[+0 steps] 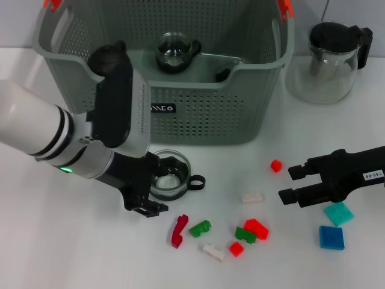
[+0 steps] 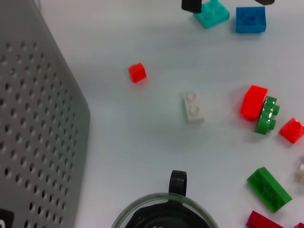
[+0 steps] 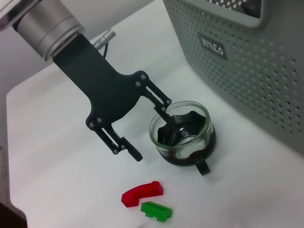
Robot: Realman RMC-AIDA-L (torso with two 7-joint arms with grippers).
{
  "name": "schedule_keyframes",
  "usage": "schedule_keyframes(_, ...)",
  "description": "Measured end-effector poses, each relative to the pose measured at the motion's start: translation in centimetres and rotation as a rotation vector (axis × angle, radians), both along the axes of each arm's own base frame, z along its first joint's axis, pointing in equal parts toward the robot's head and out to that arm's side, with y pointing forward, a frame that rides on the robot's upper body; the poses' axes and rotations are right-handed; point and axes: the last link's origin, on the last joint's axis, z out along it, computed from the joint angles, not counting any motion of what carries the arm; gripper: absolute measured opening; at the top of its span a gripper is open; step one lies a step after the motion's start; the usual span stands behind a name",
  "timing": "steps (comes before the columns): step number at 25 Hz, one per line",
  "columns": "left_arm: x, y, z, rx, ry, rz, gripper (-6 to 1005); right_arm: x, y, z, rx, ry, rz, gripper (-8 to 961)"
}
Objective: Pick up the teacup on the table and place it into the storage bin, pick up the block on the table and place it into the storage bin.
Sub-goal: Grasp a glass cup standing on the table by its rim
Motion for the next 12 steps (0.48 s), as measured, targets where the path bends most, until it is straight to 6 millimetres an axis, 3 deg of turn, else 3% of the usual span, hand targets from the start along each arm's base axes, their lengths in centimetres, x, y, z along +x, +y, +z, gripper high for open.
schedule_keyframes(12,0.5,0.6,-1.6,-0.026,0.099,0.028,694,0.5,-0.4,0.0,-0.001,0.001,-0.013,777)
